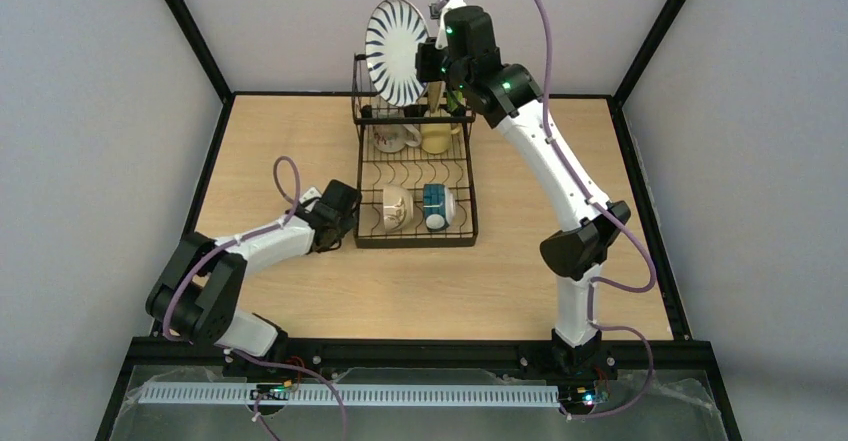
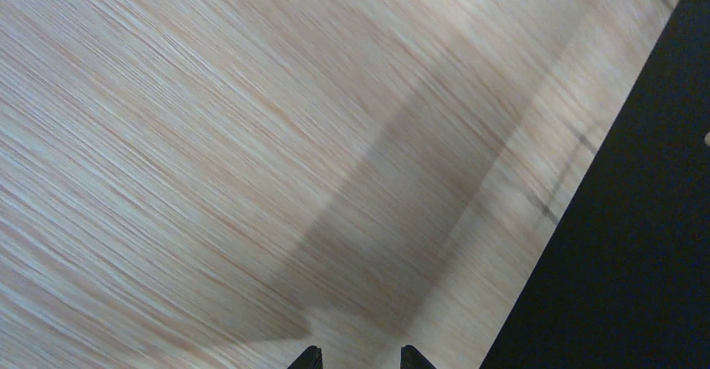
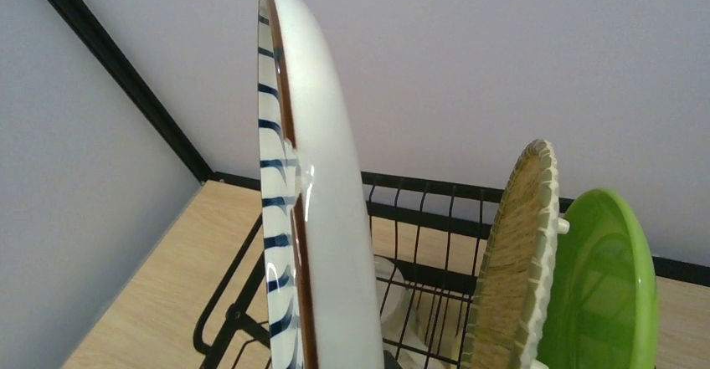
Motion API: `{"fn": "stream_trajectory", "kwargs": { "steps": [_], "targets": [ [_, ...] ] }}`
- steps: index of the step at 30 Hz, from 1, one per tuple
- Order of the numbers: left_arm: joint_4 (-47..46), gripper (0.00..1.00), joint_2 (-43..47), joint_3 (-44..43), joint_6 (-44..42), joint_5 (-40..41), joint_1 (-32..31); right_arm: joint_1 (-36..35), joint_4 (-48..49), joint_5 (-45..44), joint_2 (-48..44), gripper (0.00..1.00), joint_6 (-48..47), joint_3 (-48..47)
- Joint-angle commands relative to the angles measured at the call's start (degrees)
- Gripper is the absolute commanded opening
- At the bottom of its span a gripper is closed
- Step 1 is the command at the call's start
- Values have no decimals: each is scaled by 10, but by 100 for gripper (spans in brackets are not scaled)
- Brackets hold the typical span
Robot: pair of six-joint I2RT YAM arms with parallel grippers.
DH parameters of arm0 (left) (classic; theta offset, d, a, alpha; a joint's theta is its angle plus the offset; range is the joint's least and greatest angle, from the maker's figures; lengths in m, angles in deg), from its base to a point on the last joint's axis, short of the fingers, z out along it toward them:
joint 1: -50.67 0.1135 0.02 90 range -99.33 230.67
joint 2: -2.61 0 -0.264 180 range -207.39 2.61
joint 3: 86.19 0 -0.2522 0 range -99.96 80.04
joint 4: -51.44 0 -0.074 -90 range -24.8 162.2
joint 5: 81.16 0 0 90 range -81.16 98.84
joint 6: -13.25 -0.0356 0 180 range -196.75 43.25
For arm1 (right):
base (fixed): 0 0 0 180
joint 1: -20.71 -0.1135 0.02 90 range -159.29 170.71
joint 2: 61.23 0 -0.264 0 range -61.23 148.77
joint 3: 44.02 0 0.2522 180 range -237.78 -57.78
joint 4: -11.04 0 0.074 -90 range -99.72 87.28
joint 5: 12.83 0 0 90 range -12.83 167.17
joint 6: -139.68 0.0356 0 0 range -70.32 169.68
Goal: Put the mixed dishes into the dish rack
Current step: Move the dish rack to the center of the board.
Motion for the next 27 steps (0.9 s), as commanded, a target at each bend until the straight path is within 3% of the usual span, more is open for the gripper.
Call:
{"fn": "stream_trajectory", "kwargs": {
  "steps": [1, 12, 27],
  "targets": [
    [-22, 51, -27, -6, -3, -48, -54, -13, 64, -68, -14, 0, -28, -42],
    [-18, 51, -58, -34, 1, -45, -124, -41, 73, -195, -13, 0, -100, -44],
    [10, 52, -42, -48, -13, -25, -135, -43, 121, -267, 4, 0, -189, -43]
  ]
}}
